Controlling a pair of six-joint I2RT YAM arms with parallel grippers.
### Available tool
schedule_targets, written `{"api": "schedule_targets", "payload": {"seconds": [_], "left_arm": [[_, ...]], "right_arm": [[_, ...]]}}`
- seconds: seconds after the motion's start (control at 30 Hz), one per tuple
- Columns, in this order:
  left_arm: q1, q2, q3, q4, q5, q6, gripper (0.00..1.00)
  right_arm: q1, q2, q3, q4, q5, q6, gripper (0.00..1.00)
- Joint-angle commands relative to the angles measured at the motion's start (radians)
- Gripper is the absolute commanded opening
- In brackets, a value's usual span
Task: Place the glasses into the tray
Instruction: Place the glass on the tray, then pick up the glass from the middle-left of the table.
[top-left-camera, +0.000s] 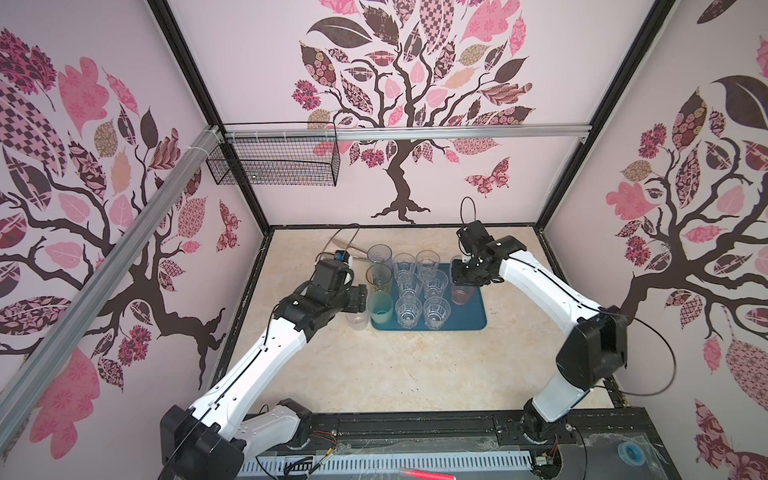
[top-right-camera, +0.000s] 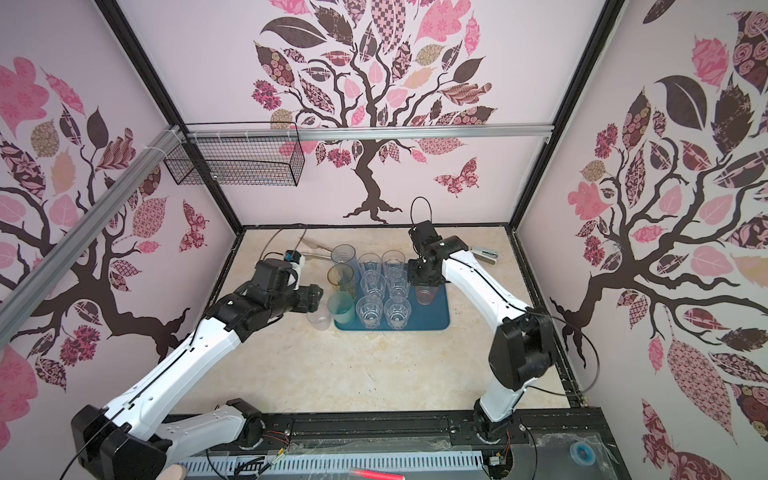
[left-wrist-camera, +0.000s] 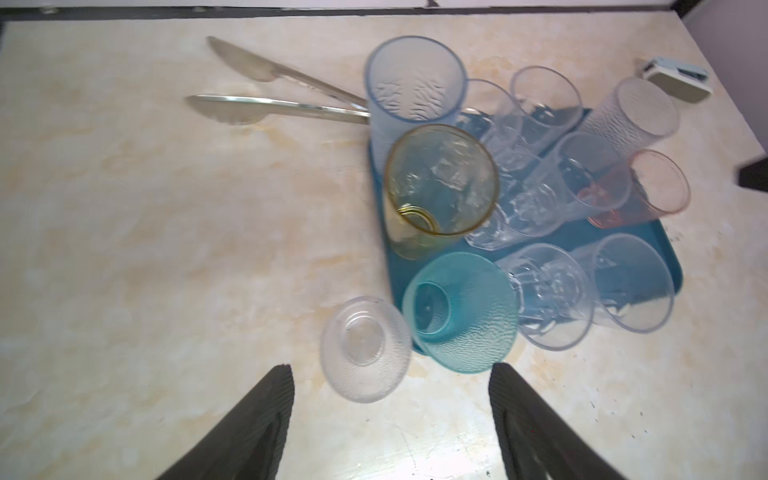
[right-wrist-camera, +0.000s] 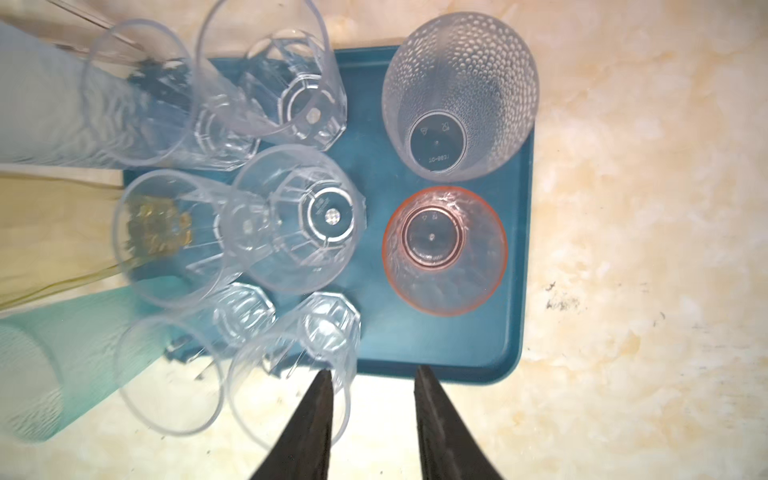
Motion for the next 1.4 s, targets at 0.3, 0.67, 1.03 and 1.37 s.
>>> {"api": "schedule_targets", "payload": {"seconds": [0.3, 0.67, 1.03, 1.37], "left_arm": [[0.333, -0.009, -0.119, -0.178, 0.373, -0.11, 0.56], [0.206, 0.151, -0.097, -0.085, 0.315, -0.167, 0.54], [0.173, 0.27, -0.085, -0.011, 0.258, -0.172, 0.46], [0.171, 0.368, -0.087, 0.055, 0.223, -0.186, 0.32]], "right_arm": [[0.126, -0.12, -0.164, 0.146, -0.039, 0.178, 0.37], [0.126, -0.116, -0.187, 0.171, -0.027, 0.137, 0.37], [0.126, -0.132, -0.205, 0.169, 0.002, 0.106, 0.39], [0.126, -0.142, -0.227, 0.174, 0.012, 0.095, 0.39]]}}
